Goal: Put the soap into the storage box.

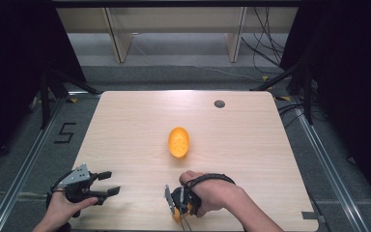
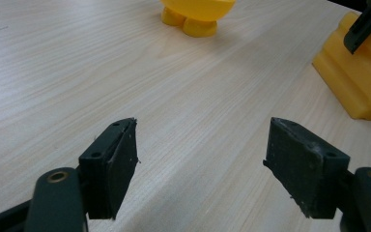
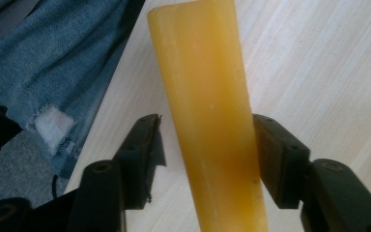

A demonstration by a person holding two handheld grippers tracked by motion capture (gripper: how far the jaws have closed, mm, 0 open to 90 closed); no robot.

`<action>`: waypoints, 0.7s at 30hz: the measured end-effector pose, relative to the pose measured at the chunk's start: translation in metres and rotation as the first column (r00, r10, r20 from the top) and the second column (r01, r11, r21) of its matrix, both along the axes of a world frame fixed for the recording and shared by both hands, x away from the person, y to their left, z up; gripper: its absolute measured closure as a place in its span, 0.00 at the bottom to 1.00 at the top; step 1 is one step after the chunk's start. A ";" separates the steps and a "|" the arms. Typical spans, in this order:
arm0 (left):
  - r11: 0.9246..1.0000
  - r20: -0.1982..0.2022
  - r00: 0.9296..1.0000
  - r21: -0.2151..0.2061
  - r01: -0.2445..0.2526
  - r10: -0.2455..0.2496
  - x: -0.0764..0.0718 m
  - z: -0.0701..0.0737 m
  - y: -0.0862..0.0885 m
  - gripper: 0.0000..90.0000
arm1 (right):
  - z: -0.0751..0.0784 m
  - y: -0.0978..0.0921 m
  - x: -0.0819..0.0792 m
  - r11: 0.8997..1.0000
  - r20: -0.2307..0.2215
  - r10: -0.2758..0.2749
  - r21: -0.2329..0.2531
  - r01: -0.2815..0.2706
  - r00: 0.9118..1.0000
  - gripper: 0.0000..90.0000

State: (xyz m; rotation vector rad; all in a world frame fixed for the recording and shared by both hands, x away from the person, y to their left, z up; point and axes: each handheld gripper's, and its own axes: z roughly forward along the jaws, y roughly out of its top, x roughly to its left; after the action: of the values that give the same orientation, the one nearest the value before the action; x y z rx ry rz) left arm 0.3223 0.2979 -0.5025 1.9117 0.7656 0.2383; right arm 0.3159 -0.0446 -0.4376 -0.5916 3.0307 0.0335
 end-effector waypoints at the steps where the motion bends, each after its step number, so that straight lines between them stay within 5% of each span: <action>1: 1.000 -0.002 1.000 -0.003 0.003 -0.003 0.000 0.000 0.000 0.29 | -0.001 0.000 -0.001 1.000 -0.001 -0.008 0.001 0.008 1.000 0.53; 7: 1.000 -0.004 1.000 0.004 0.011 -0.011 0.000 0.000 0.000 0.29 | -0.005 0.002 0.001 0.999 0.014 0.046 0.010 -0.046 0.999 0.58; 8: 1.000 0.001 1.000 0.006 0.008 -0.008 0.000 0.000 0.000 0.29 | -0.005 0.001 -0.001 1.000 0.019 0.009 -0.002 -0.009 1.000 0.60; 12: 1.000 0.001 1.000 0.009 0.005 -0.005 0.000 0.000 0.000 0.29 | -0.005 0.005 0.000 0.999 0.031 0.040 -0.009 -0.039 0.999 0.62; 17: 1.000 -0.003 1.000 0.000 0.011 -0.011 0.000 0.000 0.000 0.29 | -0.006 0.002 -0.001 0.998 -0.001 -0.049 0.025 0.049 0.999 0.68; 21: 1.000 -0.004 1.000 0.001 0.010 -0.010 0.000 -0.001 0.000 0.29 | -0.005 0.000 0.000 0.985 -0.017 -0.168 0.030 0.169 0.986 0.68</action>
State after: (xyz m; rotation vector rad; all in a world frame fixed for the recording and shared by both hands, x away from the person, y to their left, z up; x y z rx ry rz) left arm 0.3227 0.2978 -0.5030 1.9168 0.7584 0.2283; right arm 0.3154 -0.0445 -0.4428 -0.3324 3.0761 0.0780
